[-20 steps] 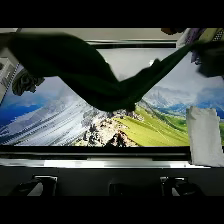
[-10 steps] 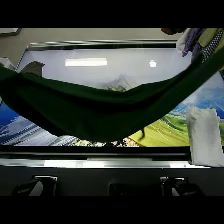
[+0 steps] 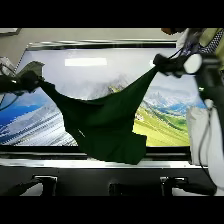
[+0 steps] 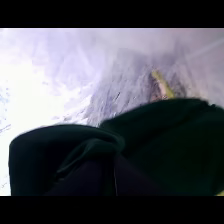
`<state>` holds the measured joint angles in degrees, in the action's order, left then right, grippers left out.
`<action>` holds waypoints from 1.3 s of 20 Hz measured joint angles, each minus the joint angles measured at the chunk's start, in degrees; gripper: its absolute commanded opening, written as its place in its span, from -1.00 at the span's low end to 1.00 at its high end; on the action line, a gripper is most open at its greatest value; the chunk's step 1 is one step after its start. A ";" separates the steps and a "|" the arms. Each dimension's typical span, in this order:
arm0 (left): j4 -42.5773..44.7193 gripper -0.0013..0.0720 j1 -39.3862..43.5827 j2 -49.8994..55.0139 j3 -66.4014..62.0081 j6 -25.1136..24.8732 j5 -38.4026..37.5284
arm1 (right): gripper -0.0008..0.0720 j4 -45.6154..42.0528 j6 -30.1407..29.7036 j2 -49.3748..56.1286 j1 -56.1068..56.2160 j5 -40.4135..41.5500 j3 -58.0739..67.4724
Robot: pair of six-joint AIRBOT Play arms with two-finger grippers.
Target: Fold the clothes and pants, and hang the long-sleeved shirts on hangers.
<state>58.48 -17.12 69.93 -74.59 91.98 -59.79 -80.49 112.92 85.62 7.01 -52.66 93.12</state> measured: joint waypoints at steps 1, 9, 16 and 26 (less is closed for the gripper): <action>0.02 -0.92 0.48 3.10 0.92 0.00 0.52 | -0.90 2.82 0.31 4.09 0.00 -0.61 0.00; -0.02 0.85 1.66 13.92 2.95 -0.02 2.12 | -0.90 13.49 -0.68 16.68 0.00 -4.48 0.02; 1.64 0.84 -3.78 0.79 15.10 1.68 -7.87 | -0.90 10.14 -5.75 14.40 0.00 -11.63 0.04; -15.15 0.84 17.97 -25.81 54.05 12.68 -1.29 | -0.90 6.10 -6.86 9.81 0.00 -22.56 0.04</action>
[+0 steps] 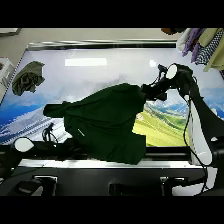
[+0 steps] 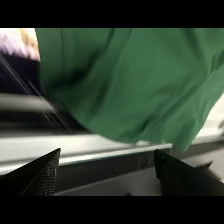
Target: Fold the clothes and pants, and hang the long-sleeved shirts on hangers.
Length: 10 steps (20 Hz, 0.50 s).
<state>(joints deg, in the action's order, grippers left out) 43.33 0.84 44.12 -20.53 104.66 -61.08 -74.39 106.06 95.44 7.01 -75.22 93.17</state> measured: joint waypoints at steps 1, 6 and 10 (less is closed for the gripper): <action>-0.42 0.84 3.87 -0.31 1.18 1.73 2.51 | -0.90 -0.02 0.00 -0.24 0.00 -0.90 0.00; -2.54 0.80 18.32 2.34 3.43 9.09 16.26 | -0.90 -0.20 0.00 -1.44 0.00 -4.87 0.00; -4.24 0.80 23.21 7.48 3.74 11.30 22.86 | -0.90 -0.20 0.00 -2.93 0.00 -6.10 0.00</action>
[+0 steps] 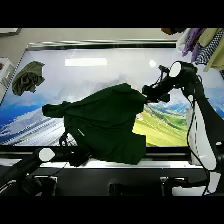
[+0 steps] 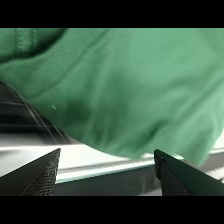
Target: Fold the clothes and pants, and hang the long-sleeved shirts on hangers.
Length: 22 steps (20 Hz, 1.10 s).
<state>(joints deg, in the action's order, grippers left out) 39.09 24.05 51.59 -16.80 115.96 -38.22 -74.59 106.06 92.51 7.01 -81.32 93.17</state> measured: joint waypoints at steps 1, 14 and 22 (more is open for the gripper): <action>-0.48 0.80 0.46 1.07 0.00 0.24 0.90 | -0.90 0.00 0.02 -0.37 0.00 -0.33 0.00; -0.59 -0.92 0.20 6.62 -7.89 -5.95 5.77 | -0.90 -0.09 -0.22 -3.63 0.00 -0.50 0.00; 0.76 -0.92 -19.34 -5.01 -32.22 -23.65 -0.52 | -0.91 -13.90 -1.49 -21.73 0.00 12.76 1.66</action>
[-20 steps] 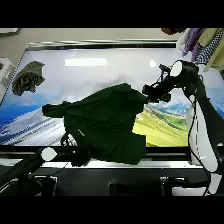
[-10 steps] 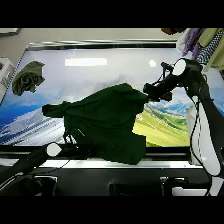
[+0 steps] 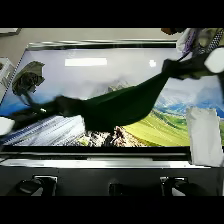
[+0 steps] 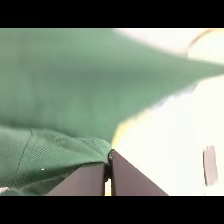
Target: Fold the clothes and pants, and hang the long-sleeved shirts on hangers.
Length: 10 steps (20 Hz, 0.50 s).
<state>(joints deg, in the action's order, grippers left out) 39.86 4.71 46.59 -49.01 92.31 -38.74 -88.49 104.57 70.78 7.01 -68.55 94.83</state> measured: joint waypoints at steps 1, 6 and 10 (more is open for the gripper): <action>0.17 -0.92 -3.04 -1.97 -4.13 -1.22 -1.07 | -0.91 -2.51 0.00 -3.76 0.00 1.44 0.44; 1.97 -0.92 -16.24 -12.37 -19.56 -3.87 -3.72 | -0.90 -11.28 0.26 -22.29 0.00 5.53 1.42; 4.46 -0.92 -25.90 -19.21 -24.79 -2.03 -4.31 | -0.90 -13.40 0.48 -32.74 0.00 7.26 1.57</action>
<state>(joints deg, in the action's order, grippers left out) 44.31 -21.19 27.38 -73.80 90.28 -43.05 -101.89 105.06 38.04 7.01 -61.30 96.40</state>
